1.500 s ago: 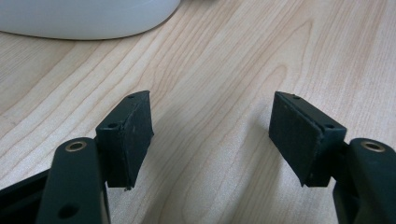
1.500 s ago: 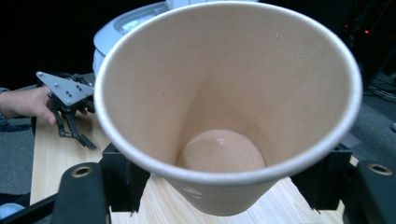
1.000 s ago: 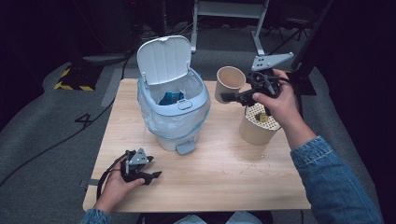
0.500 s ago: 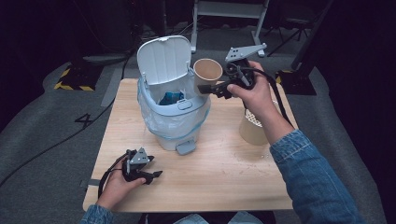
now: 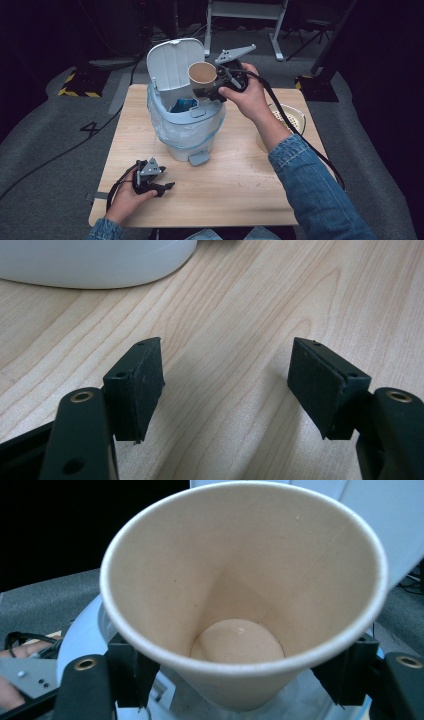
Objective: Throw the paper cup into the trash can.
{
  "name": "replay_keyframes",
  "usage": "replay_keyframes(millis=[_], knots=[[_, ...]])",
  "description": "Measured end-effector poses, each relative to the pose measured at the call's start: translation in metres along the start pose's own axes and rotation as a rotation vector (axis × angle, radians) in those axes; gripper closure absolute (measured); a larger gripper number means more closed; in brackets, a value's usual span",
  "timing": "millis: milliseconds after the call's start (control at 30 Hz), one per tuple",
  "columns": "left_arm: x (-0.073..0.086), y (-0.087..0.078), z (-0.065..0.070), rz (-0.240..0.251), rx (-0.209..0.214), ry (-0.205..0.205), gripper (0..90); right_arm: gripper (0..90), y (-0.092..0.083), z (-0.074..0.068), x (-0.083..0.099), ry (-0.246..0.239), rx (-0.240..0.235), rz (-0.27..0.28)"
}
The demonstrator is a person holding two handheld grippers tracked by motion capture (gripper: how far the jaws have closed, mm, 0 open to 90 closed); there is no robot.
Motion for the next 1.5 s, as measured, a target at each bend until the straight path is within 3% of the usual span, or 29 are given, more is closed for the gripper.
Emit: replay_keyframes(millis=[267, 433, 533, 633, 700, 767, 1000, 1133, 1167, 1200, 1267, 1367, 1433, 1500], knots=[[0.000, 0.000, 0.000, 0.000, 0.000, 0.000, 30.9, 27.9, 0.019, 0.004, 0.004, 0.002, 0.019, -0.032], [0.000, 0.000, 0.000, -0.001, -0.003, -0.004, 30.8, 15.1, 0.027, 0.005, 0.008, -0.025, 0.034, -0.044], [0.000, 0.000, 0.000, -0.001, -0.002, -0.004, 30.8, 15.4, 0.026, 0.003, 0.007, -0.035, 0.019, -0.028], [0.000, 0.000, 0.000, -0.002, -0.002, -0.004, 30.8, 15.6, 0.023, 0.003, 0.003, -0.041, 0.021, 0.017], [0.000, 0.000, 0.000, -0.002, -0.002, -0.005, 30.8, 15.7, 0.020, 0.003, -0.005, -0.026, 0.026, 0.088], [0.000, 0.000, 0.000, -0.002, -0.002, -0.005, 30.8, 15.8, 0.015, 0.003, -0.009, -0.020, 0.036, 0.118], [0.000, 0.000, 0.000, -0.001, -0.002, -0.005, 30.8, 16.1, -0.007, 0.005, -0.004, -0.046, 0.057, 0.076], [0.000, 0.000, 0.000, -0.001, -0.003, -0.007, 30.8, 17.2, -0.026, 0.001, 0.003, -0.060, 0.063, 0.013], [0.000, 0.000, 0.000, -0.001, -0.004, -0.007, 30.8, 19.9, -0.031, 0.000, 0.005, -0.073, 0.061, -0.002], [0.000, 0.000, 0.001, -0.001, -0.003, -0.008, 30.8, 24.4, -0.037, 0.000, 0.007, -0.084, 0.067, 0.017], [-0.001, 0.001, 0.001, 0.000, -0.005, -0.009, 30.8, 29.9, -0.049, 0.003, 0.014, -0.072, 0.080, 0.027], [-0.001, 0.001, 0.001, 0.000, -0.008, -0.010, 30.7, 44.3, -0.055, 0.014, 0.036, -0.056, 0.100, -0.066], [-0.001, 0.001, 0.000, 0.000, -0.009, -0.010, 30.7, 55.2, -0.055, 0.019, 0.046, -0.042, 0.112, -0.100], [-0.001, 0.001, 0.000, 0.000, -0.009, -0.010, 30.7, 58.8, -0.051, 0.023, 0.053, -0.028, 0.120, -0.120]])
Point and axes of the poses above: each handheld gripper's, and its own axes: y roughly forward along the jaws, x roughly out of its underside, z roughly to its right, the point moved 9 cm from there along y, roughly forward along the jaws, and after that the axes turned 7 degrees about -z, right-handed, at the moved point
